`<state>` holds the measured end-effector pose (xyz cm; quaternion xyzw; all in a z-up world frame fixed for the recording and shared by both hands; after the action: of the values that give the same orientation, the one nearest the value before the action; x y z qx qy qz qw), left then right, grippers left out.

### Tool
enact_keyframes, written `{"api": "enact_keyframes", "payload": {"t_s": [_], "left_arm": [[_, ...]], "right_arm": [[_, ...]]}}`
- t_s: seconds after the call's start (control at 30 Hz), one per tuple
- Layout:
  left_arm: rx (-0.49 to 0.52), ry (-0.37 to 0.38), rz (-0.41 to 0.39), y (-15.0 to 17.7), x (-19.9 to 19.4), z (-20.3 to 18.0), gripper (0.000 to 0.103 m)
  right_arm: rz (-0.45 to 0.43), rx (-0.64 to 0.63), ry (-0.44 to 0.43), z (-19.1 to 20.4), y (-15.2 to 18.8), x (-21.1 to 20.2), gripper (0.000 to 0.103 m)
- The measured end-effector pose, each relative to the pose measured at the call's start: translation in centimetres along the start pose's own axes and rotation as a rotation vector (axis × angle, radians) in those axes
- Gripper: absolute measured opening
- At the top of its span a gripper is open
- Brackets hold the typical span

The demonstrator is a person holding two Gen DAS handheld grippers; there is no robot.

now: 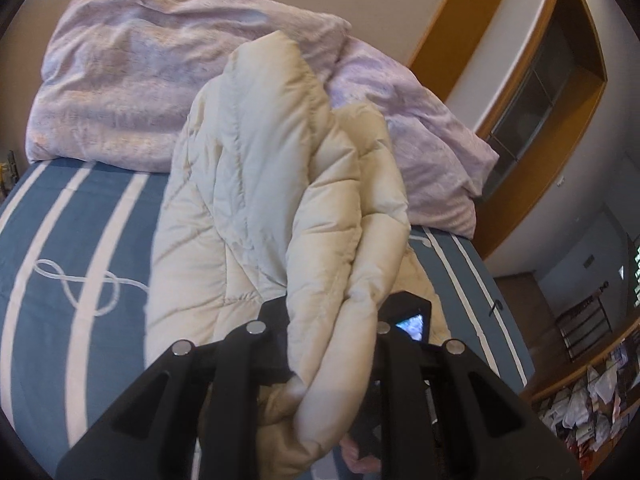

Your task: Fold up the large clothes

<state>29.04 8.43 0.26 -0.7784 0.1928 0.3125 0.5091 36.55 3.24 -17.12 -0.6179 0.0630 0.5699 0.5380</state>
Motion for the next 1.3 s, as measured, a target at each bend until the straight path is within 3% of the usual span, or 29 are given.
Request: {"api": "enact_keyframes", "payload": {"t_s": [0.23,0.53,1.17,1.3], "left_arm": [[0.001,0.006,0.042,1.3,1.9,-1.9,0.018],[-0.019,-0.042,0.078,2.6,4.2,-2.8,0.019],[0.062,-0.222,0.088,5.0,8.6,-7.4,0.019],[0.07,-0.236,0.09,5.3,9.1,-7.9,0.019]], "right_arm": [[-0.016,0.042,-0.05,-0.9,-0.3,-0.4,0.048],[-0.046,0.067,-0.077,-3.4,-0.2,-3.0,0.048],[-0.092,0.059,0.02,-11.7,2.5,-11.4,0.048],[-0.051,0.059,0.059,-12.2,3.7,-10.7,0.04]]}}
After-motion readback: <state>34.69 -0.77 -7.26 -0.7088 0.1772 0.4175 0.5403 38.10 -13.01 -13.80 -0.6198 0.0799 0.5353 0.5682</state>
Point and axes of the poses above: each gripper's, at about its wrist camera, not at the fingertips, and x roughly the way its jaws point, z to its left, y to its underside, the point moved 8 cm from there along x, roughly the way its jaws point, and after that the axes turned 8 degrees about -y, right-handed, at the moved point
